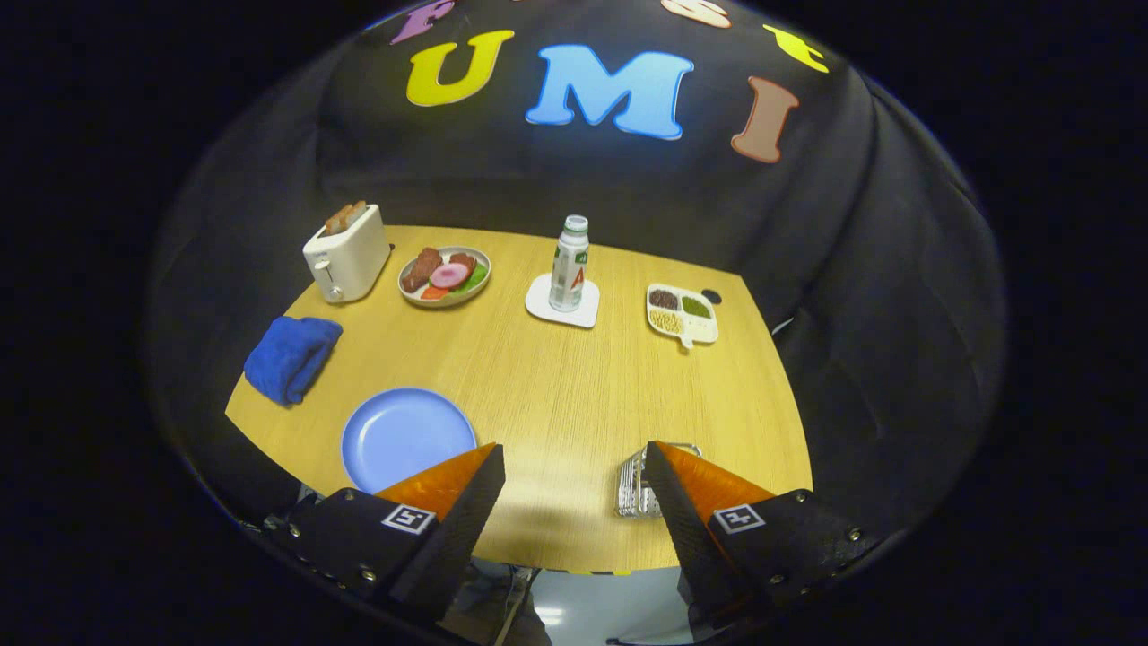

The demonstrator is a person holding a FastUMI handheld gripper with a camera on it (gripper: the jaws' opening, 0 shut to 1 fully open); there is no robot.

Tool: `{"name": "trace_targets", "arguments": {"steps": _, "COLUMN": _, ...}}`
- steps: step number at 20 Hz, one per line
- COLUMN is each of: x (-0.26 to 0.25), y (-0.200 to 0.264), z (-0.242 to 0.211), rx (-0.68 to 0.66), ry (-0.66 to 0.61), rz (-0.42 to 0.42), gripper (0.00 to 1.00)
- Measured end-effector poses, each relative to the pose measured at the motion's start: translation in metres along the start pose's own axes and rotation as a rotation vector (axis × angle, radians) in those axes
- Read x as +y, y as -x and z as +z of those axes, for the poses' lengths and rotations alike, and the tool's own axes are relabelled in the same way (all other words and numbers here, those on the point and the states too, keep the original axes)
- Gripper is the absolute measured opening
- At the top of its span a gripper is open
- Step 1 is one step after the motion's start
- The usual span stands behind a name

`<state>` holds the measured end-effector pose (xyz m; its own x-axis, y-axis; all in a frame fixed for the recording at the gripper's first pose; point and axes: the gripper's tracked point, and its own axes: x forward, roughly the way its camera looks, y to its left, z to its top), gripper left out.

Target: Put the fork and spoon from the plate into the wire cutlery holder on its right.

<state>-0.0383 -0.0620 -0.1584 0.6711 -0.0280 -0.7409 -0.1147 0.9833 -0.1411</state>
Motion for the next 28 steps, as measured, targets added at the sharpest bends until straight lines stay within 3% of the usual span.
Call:
{"name": "trace_targets", "arguments": {"steps": 5, "x": 0.008, "y": 0.022, "z": 0.043, "rx": -0.244, "ry": -0.051, "rz": -0.018, "gripper": 0.97}}
{"name": "trace_targets", "arguments": {"steps": 9, "x": 0.017, "y": 0.047, "z": 0.057, "rx": -0.374, "ry": -0.049, "rz": -0.091, "gripper": 0.97}}
{"name": "trace_targets", "arguments": {"steps": 13, "x": 0.037, "y": 0.078, "z": 0.090, "rx": -0.609, "ry": -0.069, "rz": -0.140, "gripper": 0.97}}
{"name": "trace_targets", "arguments": {"steps": 22, "x": 0.102, "y": 0.098, "z": 0.090, "rx": -0.665, "ry": -0.144, "rz": -0.029, "gripper": 0.97}}
{"name": "trace_targets", "arguments": {"steps": 28, "x": 0.131, "y": 0.104, "z": 0.088, "rx": -0.654, "ry": -0.114, "rz": 0.012, "gripper": 0.97}}
